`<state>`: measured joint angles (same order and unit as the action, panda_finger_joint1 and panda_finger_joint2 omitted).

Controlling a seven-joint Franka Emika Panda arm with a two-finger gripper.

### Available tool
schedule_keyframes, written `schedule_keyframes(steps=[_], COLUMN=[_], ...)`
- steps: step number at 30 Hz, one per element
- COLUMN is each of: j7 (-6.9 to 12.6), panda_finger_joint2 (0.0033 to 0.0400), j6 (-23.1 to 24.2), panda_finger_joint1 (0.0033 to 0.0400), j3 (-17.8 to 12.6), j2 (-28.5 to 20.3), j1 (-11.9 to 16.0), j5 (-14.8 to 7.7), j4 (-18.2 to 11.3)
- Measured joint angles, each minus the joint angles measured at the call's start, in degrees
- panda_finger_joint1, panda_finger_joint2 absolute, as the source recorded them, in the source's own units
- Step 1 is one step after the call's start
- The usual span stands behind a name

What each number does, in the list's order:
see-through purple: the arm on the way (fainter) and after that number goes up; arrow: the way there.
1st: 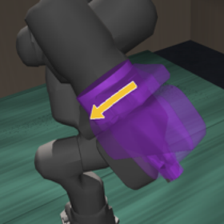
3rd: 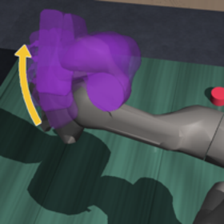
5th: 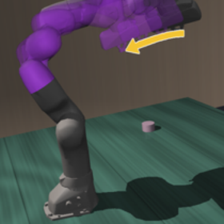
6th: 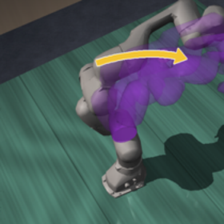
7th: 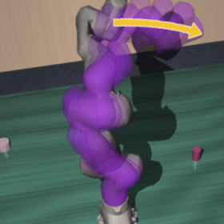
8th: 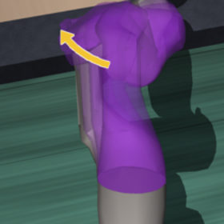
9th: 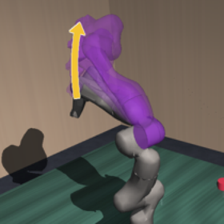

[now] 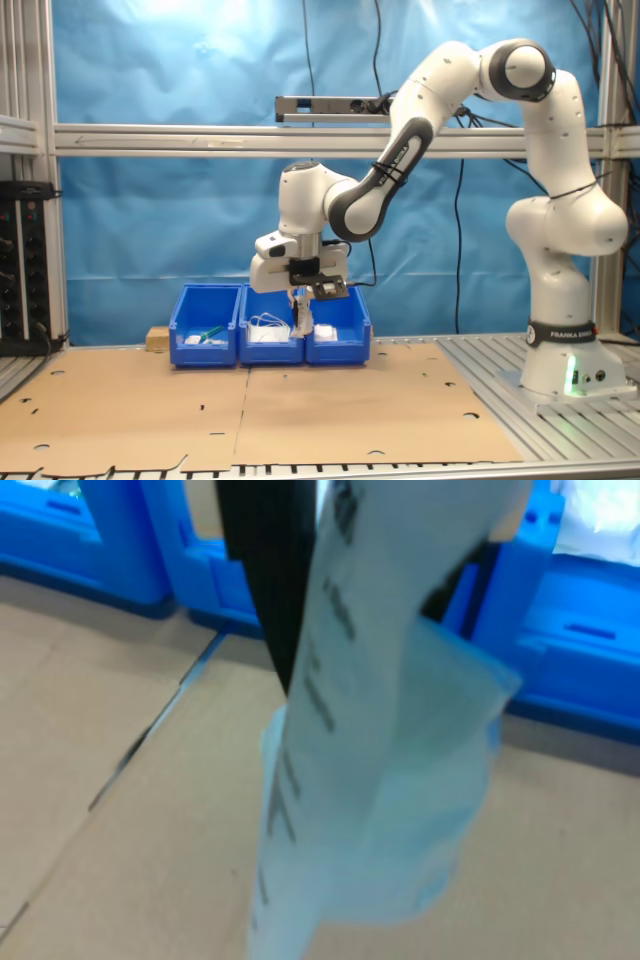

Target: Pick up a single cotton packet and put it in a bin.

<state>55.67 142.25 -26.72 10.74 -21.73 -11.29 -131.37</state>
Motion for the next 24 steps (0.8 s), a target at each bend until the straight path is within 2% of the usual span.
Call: schedule_keyframes(steps=[24], j7=[0.0], panda_finger_joint2=[0.0048], j6=[-9.4], panda_finger_joint1=[0.0048], j3=[0.4], j2=[-12.1], j1=[0.0], j5=[0.0], j4=[-0.1])
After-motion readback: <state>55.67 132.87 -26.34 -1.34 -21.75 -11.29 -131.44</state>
